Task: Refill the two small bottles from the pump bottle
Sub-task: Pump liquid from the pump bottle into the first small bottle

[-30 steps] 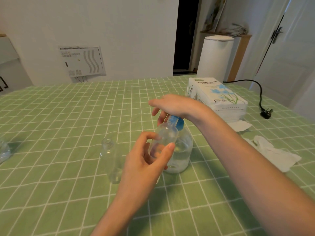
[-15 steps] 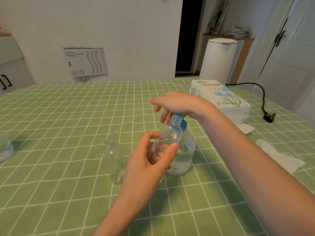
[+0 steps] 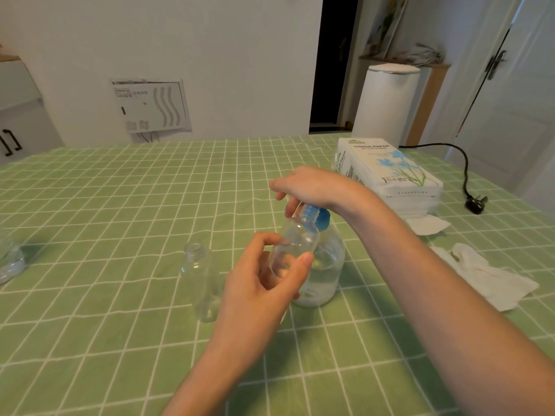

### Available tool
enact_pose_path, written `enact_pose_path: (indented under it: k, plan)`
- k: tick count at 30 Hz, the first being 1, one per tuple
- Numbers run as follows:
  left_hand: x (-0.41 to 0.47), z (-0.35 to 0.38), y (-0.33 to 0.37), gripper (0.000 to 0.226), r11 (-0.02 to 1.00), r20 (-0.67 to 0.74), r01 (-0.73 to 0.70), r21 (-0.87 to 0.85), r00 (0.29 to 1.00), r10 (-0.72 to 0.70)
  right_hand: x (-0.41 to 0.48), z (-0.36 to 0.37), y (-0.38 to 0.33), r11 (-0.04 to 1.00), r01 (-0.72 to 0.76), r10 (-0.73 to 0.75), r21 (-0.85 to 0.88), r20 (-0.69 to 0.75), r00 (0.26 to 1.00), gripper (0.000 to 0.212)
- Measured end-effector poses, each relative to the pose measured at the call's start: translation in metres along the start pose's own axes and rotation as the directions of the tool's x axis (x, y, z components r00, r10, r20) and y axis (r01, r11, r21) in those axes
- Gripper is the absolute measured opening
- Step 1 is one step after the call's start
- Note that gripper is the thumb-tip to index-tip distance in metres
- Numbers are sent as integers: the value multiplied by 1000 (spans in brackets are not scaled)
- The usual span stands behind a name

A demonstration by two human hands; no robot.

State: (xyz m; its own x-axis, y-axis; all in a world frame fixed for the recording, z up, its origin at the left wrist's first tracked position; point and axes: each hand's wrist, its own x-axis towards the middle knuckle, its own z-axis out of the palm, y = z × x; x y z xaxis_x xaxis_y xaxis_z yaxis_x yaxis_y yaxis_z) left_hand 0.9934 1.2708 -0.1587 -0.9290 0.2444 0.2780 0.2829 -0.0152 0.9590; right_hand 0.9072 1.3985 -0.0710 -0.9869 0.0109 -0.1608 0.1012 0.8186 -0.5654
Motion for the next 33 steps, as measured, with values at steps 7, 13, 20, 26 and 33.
enact_pose_path:
  k: [7, 13, 20, 26, 33]
  plan:
    - [0, -1, 4, 30, 1000, 17, -1, 6, 1000, 1, 0, -7, -2, 1000, 8, -8, 2, -22, 1000, 44]
    - [0, 0, 4, 28, 1000, 18, 13, -21, 1000, -12, 2, -3, -1, 999, 14, -13, 47, -17, 1000, 35]
    - [-2, 0, 3, 32, 1000, 5, 21, -19, 1000, -20, 2, 3, 4, 1000, -1, 1, 25, -6, 1000, 36]
    - [0, 1, 7, 33, 1000, 13, 8, -19, 1000, -8, 4, -6, -2, 998, 23, -25, -59, -36, 999, 45]
    - [1, 0, 7, 38, 999, 8, -1, -41, 1000, 2, 4, -5, -1, 1000, -24, 24, 9, 5, 1000, 36]
